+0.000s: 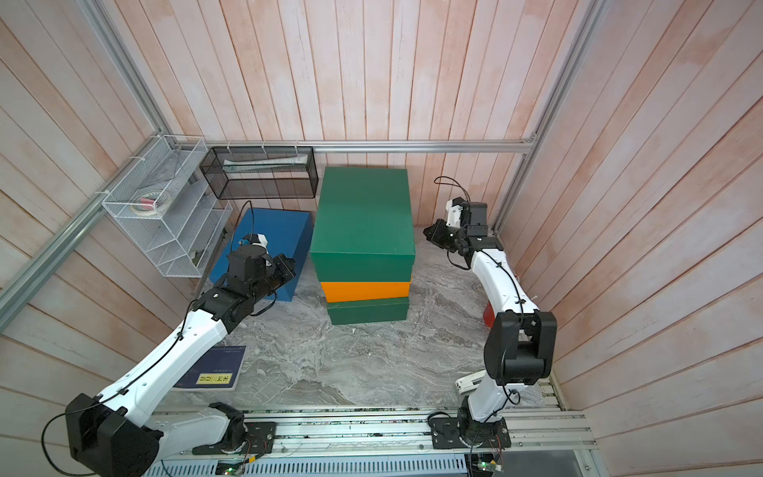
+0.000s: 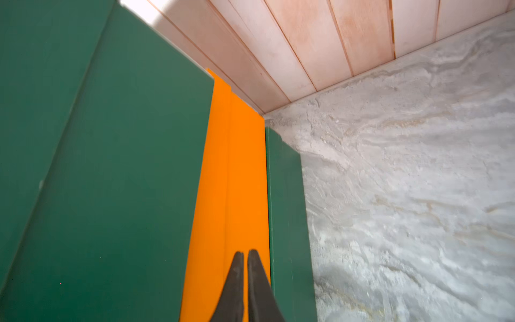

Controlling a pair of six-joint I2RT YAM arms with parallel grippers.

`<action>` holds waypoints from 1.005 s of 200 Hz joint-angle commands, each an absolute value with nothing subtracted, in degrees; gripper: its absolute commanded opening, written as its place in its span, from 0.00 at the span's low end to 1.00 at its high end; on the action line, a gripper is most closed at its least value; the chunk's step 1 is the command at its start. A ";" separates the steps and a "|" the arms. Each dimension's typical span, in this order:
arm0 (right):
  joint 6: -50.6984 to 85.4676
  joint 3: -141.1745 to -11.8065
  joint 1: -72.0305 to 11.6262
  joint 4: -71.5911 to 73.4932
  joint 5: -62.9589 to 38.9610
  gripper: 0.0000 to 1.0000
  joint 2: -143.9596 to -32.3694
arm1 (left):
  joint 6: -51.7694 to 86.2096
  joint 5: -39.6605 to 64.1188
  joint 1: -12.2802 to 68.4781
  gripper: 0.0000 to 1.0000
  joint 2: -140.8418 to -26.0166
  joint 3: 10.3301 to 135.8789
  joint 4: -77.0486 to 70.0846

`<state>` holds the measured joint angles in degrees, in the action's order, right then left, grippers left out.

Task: Stack the shoeboxes
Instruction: Adjust the shoebox.

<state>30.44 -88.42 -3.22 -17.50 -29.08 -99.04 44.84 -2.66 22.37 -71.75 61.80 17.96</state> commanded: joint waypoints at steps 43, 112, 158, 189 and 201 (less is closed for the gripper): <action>30.32 -100.27 -5.72 -19.77 -30.06 0.09 -107.67 | 45.16 2.70 22.24 0.10 -78.80 65.53 11.71; 27.82 -113.10 -10.50 -24.52 -30.15 0.09 -115.03 | 46.00 4.76 22.20 0.10 -82.81 67.59 10.56; 27.20 -117.11 -10.61 -26.26 -29.36 0.09 -116.85 | 47.90 6.73 22.41 0.10 -82.42 67.19 9.45; 27.58 -114.67 -10.63 -25.51 -29.45 0.09 -115.31 | 46.16 5.74 22.41 0.10 -83.57 69.05 10.99; 28.15 -112.23 -10.65 -24.16 -29.59 0.09 -113.85 | 45.33 5.63 22.41 0.10 -84.73 70.41 11.53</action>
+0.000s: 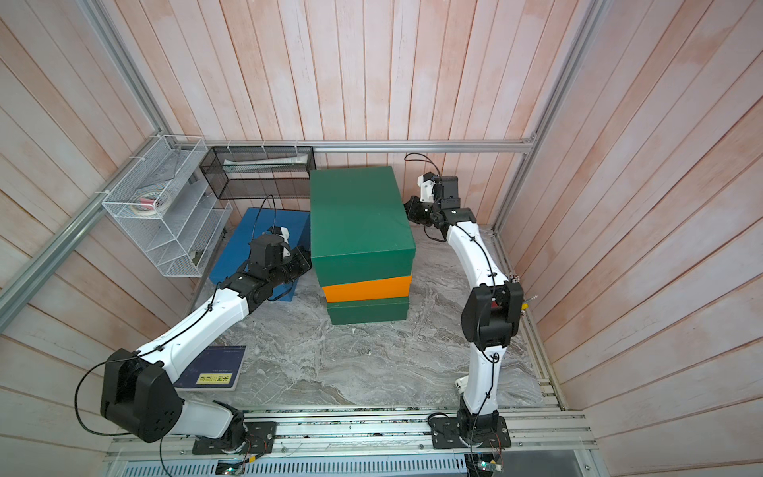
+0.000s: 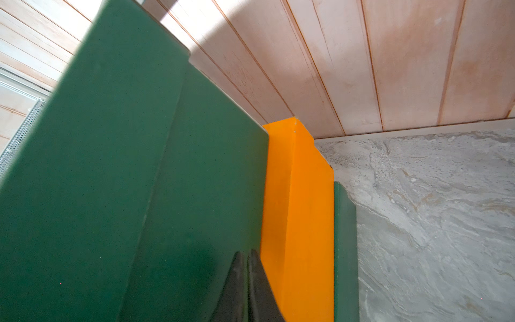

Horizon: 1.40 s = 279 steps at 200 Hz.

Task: Stack the shoeboxes
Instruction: Adjust the shoebox.

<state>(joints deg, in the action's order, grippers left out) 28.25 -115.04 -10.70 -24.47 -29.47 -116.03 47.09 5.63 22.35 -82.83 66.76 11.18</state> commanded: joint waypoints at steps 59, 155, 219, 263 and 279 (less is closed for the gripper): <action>29.88 -101.44 -10.02 -18.42 -28.33 0.09 -106.47 | 42.75 4.63 22.15 0.10 -89.90 74.95 11.99; 32.40 -91.48 -9.91 -13.90 -29.98 0.09 -101.14 | 41.13 4.28 20.90 0.10 -94.39 79.54 13.68; 34.45 -84.60 -11.65 -10.57 -30.71 0.09 -95.33 | 42.04 5.63 20.91 0.10 -95.50 80.33 12.92; 34.01 -86.11 -12.49 -11.27 -30.44 0.09 -96.33 | 41.21 5.57 20.87 0.10 -97.26 83.07 13.36; 34.15 -86.05 -12.53 -10.94 -30.53 0.09 -96.65 | 40.36 5.45 20.91 0.10 -98.37 85.48 15.17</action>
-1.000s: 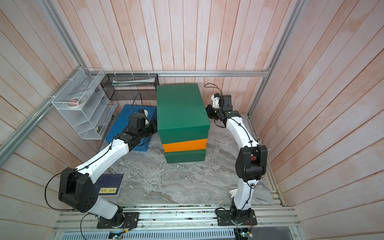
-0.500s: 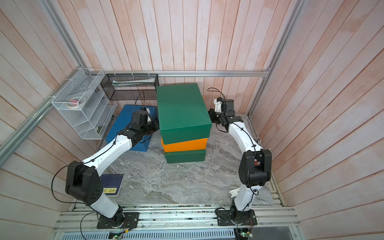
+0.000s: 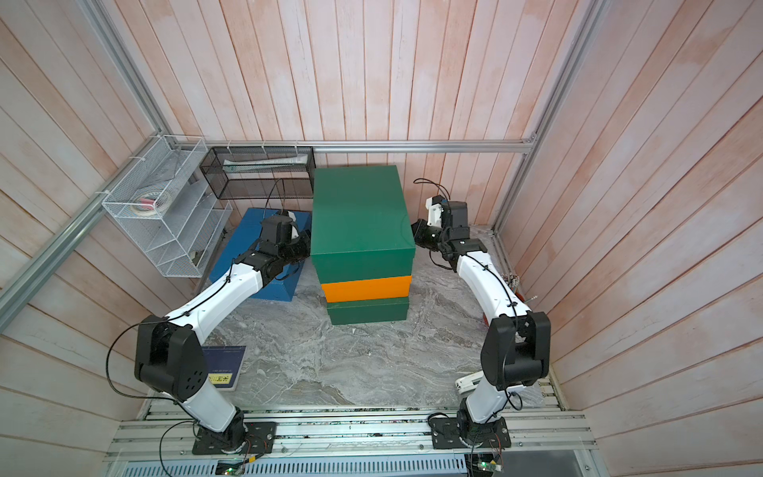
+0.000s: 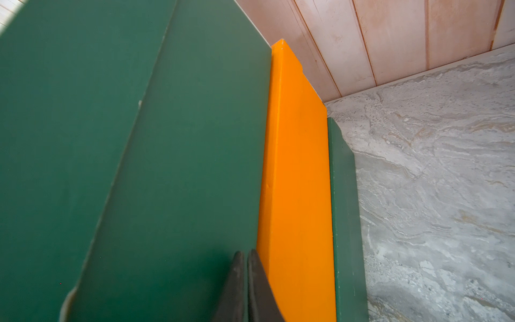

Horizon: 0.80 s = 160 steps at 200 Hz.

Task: Stack the shoeboxes
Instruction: Adjust the shoebox.

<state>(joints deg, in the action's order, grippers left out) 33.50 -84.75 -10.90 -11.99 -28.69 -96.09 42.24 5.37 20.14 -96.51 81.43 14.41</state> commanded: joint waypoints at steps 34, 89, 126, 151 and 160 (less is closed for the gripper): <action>33.40 -86.90 -12.44 -11.69 -29.90 0.09 -97.63 | 40.39 5.59 20.86 0.10 -97.78 83.95 14.98; 33.05 -86.47 -9.54 -12.19 -29.68 0.09 -97.16 | 41.03 4.80 19.36 0.10 -94.78 77.94 14.20; 31.65 -83.90 -7.30 -12.18 -29.07 0.09 -94.42 | 41.40 4.84 17.94 0.10 -92.98 74.56 13.61; 32.53 -78.70 -4.78 -10.58 -29.84 0.09 -93.28 | 41.62 4.66 17.32 0.10 -92.40 72.08 13.28; 32.86 -76.71 -4.03 -9.99 -30.35 0.08 -92.91 | 41.82 4.62 17.10 0.10 -92.21 71.35 13.25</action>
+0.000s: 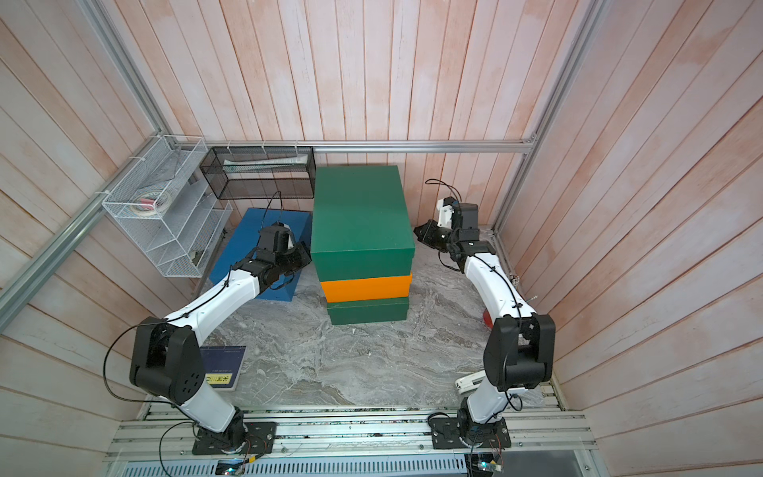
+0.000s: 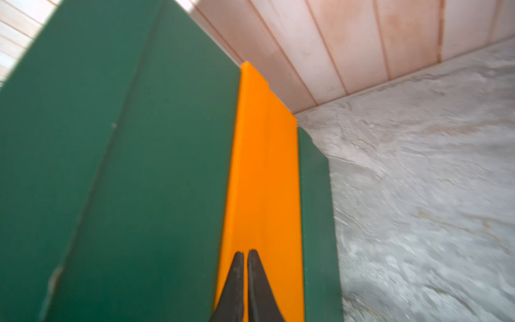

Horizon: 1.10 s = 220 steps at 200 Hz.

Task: Stack the shoeboxes
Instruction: Adjust the shoebox.

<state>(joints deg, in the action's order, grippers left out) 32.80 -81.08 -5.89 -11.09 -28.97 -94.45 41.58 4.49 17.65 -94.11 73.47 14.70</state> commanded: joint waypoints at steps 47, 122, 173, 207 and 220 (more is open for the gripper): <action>30.30 -75.03 -3.44 -12.41 -26.70 0.08 -89.32 | 40.34 3.26 16.09 0.10 -86.60 74.20 16.42; 31.36 -72.69 -3.58 -12.49 -27.59 0.08 -86.49 | 34.52 8.56 17.86 0.12 -82.38 96.31 20.32; 30.89 -72.34 -3.71 -13.31 -26.95 0.08 -85.34 | 33.21 14.03 18.79 0.12 -93.72 103.84 20.61; 30.42 -71.90 -3.74 -13.72 -26.59 0.08 -85.60 | 31.43 16.23 18.98 0.12 -101.57 111.06 24.28; 30.32 -71.81 -3.69 -13.74 -26.61 0.08 -85.86 | 31.03 15.55 18.98 0.12 -103.55 113.50 26.66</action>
